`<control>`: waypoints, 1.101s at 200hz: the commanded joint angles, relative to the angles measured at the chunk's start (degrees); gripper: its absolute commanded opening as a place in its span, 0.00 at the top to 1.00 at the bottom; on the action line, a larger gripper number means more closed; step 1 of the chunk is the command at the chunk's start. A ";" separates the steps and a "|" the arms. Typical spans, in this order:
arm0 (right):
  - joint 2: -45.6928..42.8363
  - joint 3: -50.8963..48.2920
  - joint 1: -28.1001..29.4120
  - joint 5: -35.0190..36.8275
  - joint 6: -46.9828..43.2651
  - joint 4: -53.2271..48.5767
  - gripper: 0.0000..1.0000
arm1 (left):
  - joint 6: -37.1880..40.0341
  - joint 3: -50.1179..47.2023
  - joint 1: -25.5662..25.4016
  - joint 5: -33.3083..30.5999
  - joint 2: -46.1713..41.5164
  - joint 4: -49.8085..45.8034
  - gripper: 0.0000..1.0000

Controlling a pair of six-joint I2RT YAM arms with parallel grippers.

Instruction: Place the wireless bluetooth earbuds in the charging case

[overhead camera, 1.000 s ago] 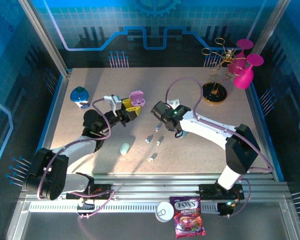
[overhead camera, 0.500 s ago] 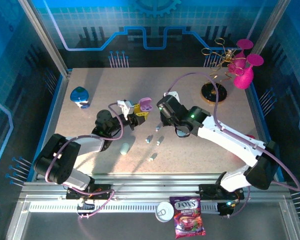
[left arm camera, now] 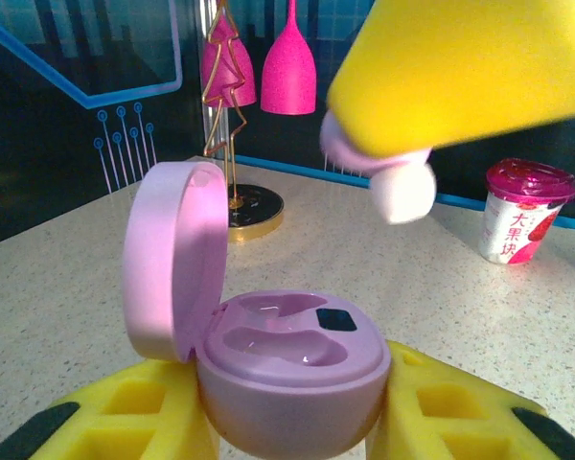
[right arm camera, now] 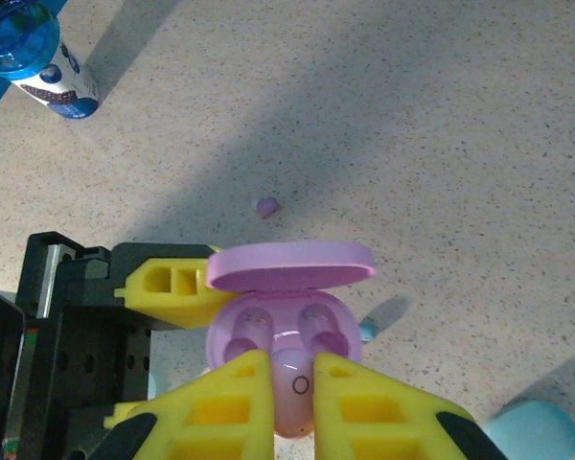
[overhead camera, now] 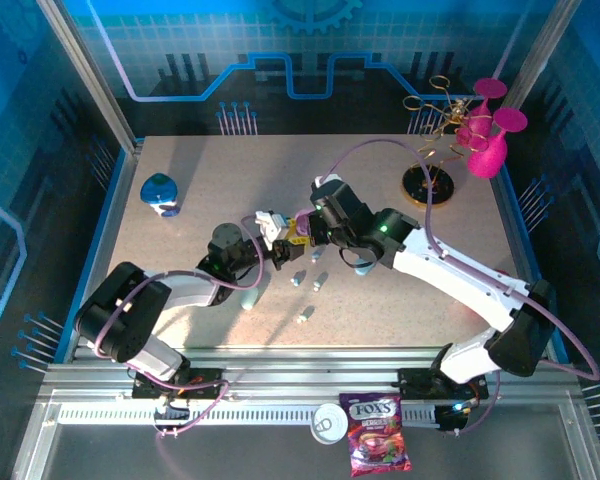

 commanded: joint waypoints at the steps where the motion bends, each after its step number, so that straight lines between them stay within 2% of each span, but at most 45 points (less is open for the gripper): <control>1: 1.29 1.61 0.87 -1.32 -0.95 1.67 0.88 | 2.06 2.03 -0.87 -0.72 0.63 0.14 0.79; 118: 4.79 0.59 0.30 -3.20 -0.37 2.57 0.88 | 1.42 2.87 -2.00 -1.80 0.80 0.10 0.79; 137: 4.16 0.17 0.28 -4.71 0.11 2.55 0.82 | 1.36 3.24 -1.98 -2.11 1.14 -0.12 0.79; 154: 2.98 -0.61 0.32 -4.71 0.39 3.06 0.71 | 1.16 3.33 -1.98 -2.17 1.41 0.22 0.79; 171: 1.29 -1.63 0.25 -4.26 0.13 3.96 0.64 | 1.03 3.37 -1.99 -2.11 1.70 0.74 0.79; 220: -3.50 -5.45 -0.12 -5.06 -1.33 8.53 0.56 | 1.18 2.37 -1.97 -2.36 1.58 1.74 0.79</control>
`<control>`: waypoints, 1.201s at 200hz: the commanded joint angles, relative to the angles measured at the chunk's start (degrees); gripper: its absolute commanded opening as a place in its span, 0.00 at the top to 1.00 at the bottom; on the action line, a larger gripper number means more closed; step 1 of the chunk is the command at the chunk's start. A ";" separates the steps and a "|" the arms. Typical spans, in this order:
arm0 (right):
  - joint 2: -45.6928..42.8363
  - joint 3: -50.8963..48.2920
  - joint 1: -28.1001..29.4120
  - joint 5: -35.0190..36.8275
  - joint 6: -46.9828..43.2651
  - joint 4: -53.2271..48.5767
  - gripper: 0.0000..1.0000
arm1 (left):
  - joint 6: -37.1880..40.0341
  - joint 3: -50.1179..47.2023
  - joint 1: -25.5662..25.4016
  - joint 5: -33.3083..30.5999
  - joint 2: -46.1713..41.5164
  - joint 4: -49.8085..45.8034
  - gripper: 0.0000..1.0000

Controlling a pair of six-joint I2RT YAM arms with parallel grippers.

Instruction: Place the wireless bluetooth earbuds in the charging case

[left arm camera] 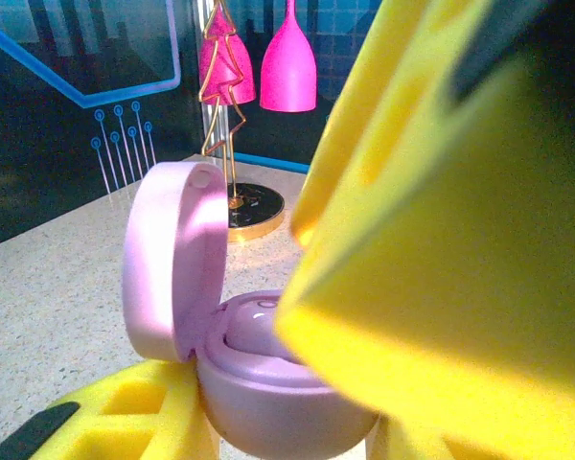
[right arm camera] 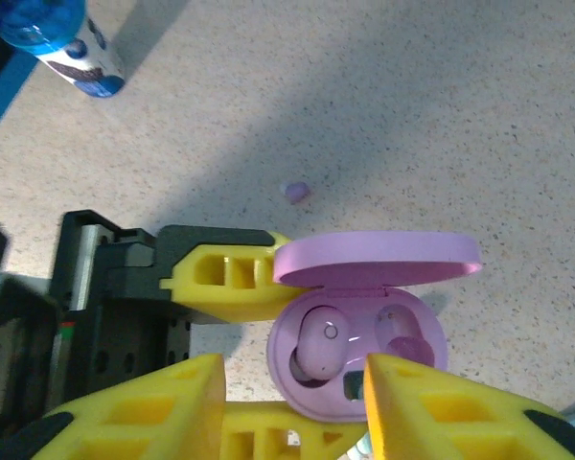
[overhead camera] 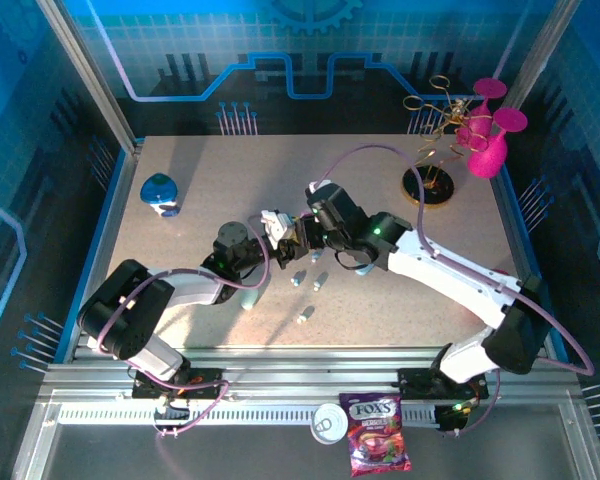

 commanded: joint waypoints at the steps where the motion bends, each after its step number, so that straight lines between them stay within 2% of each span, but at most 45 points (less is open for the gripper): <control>1: -3.44 -2.10 -0.06 -0.98 -0.98 4.08 0.56 | 0.36 0.72 -0.46 -0.71 0.36 2.89 0.79; 30: -8.93 -9.11 -0.77 -4.43 -5.10 13.14 0.48 | -0.51 -0.94 1.29 -0.77 -1.02 4.11 0.79; 64: -14.25 -19.78 -6.44 -12.66 -4.28 26.26 0.43 | -2.86 -4.28 5.41 -0.46 -5.76 5.79 0.79; 88: -11.21 -23.65 -12.32 -19.34 -0.92 31.42 0.42 | -2.59 -5.83 6.88 -1.31 -10.75 3.65 0.79; 106: -5.29 -23.44 -14.99 -22.68 -0.19 32.96 0.42 | -1.96 -5.46 6.91 -0.94 -15.33 -1.00 0.79; 148: 11.54 -15.38 -15.85 -25.50 0.43 32.36 0.40 | -1.51 -4.86 6.57 -0.97 -26.71 -9.89 0.79; 180: 24.13 -7.12 -15.16 -25.02 4.96 31.37 0.41 | 0.33 -3.89 5.31 -1.25 -31.80 -15.95 0.79; 214: 35.12 2.87 -13.69 -24.77 10.52 28.25 0.50 | 1.01 -3.95 4.61 -1.72 -33.51 -18.26 0.79; 240: 40.60 11.57 -11.68 -18.23 12.46 20.25 0.62 | 0.84 -3.86 4.10 -1.68 -33.20 -18.10 0.79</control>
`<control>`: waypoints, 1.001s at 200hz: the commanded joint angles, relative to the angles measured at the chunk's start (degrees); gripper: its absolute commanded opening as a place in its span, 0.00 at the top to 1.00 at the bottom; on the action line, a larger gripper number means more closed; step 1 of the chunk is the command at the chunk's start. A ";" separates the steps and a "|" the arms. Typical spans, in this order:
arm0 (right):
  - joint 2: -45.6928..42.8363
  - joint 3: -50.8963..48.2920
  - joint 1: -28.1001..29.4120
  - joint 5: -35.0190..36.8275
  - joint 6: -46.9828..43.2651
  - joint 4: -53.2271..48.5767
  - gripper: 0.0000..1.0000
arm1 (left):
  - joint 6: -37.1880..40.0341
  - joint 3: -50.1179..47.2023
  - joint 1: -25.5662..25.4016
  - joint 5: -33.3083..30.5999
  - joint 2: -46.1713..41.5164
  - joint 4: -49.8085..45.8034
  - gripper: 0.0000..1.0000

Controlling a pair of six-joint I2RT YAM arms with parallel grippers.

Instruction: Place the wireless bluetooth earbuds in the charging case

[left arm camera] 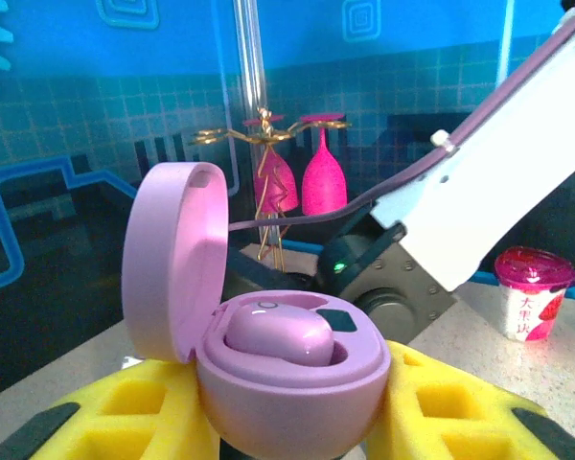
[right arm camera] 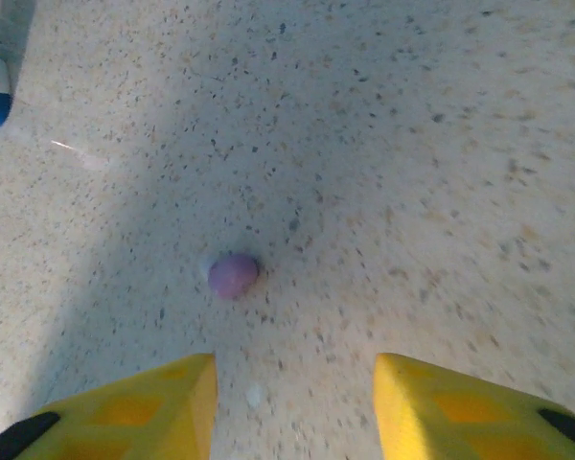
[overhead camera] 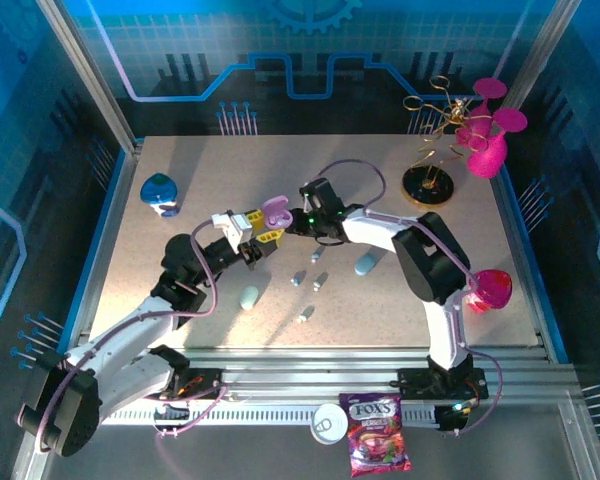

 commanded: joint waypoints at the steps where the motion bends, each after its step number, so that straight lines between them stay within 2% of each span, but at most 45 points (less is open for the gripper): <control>1: 4.04 7.58 2.34 5.22 3.77 -8.12 0.62 | 0.79 1.40 -0.66 -0.63 -0.48 -1.04 0.79; 19: 7.85 15.11 3.68 9.02 2.82 -16.33 0.66 | 0.79 1.55 -0.82 -0.60 -0.20 -0.83 0.79; 35: 9.79 18.43 4.60 10.93 2.23 -19.32 0.67 | 1.01 1.58 -0.93 -0.65 -0.07 -0.73 0.79; 134: 16.67 26.95 6.60 11.91 1.71 -23.17 0.68 | 0.88 1.40 -1.02 -0.54 0.73 -0.03 0.79; 200: 19.50 30.59 6.89 8.86 0.74 -24.08 0.70 | 1.14 1.06 -1.01 -0.88 0.75 0.29 0.79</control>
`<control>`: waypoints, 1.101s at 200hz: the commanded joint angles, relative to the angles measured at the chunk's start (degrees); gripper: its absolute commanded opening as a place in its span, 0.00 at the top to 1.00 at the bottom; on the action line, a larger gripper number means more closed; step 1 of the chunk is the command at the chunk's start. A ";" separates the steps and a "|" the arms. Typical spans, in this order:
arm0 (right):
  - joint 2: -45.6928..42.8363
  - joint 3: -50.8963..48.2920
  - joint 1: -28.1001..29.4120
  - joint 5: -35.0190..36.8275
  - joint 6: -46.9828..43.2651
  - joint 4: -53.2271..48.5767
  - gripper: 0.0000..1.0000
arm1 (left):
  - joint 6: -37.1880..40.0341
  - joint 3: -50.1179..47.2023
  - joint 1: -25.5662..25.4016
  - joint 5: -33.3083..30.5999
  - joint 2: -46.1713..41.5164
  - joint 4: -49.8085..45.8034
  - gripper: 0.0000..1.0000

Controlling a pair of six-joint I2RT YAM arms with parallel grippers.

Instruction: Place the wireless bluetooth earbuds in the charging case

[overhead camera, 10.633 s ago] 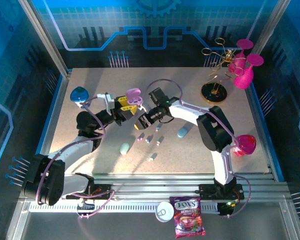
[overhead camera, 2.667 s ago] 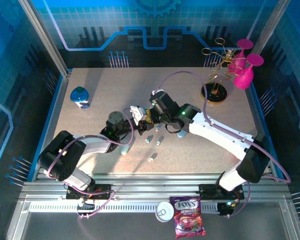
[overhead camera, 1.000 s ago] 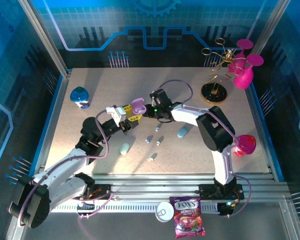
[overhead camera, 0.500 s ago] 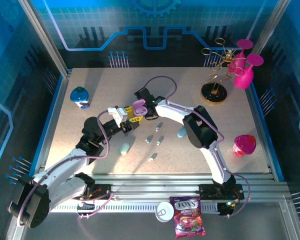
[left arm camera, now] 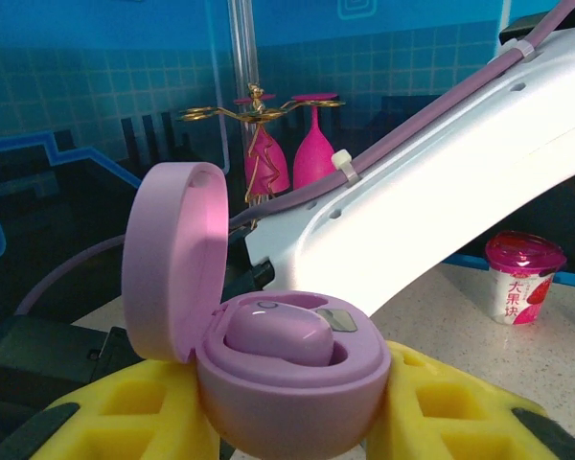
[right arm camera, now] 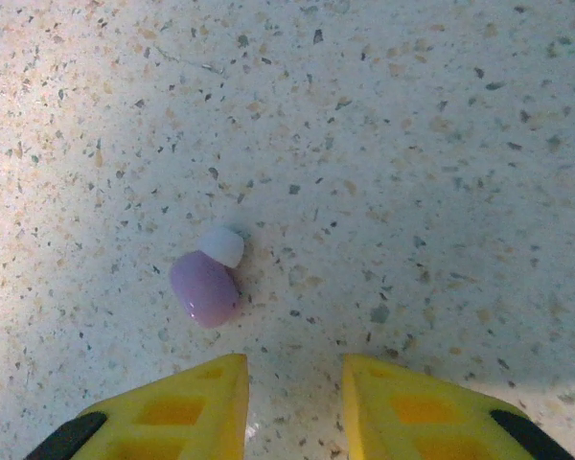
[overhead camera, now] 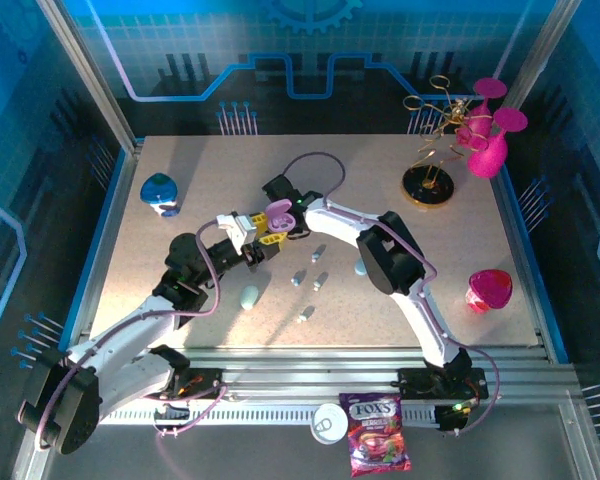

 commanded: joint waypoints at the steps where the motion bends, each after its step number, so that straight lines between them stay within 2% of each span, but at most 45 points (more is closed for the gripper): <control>1: 2.19 1.60 0.75 -1.74 -0.73 -2.08 0.69 | 1.06 1.05 -0.34 -0.89 0.06 1.64 0.79; 63: -0.63 -0.23 1.35 -1.22 -7.33 2.42 0.62 | 0.57 0.97 -0.34 -2.04 -0.83 1.37 0.79; 170: 10.75 17.96 2.47 4.18 -13.11 -10.19 0.52 | 0.40 0.86 -0.34 -2.30 -1.17 1.60 0.79; 194: 13.43 22.33 2.83 4.96 -14.55 -12.75 0.53 | 0.53 0.82 -0.34 -2.32 -1.40 1.29 0.79; 220: 15.79 26.30 3.20 5.23 -15.65 -15.61 0.60 | 0.57 0.61 -0.34 -2.39 -1.46 1.33 0.79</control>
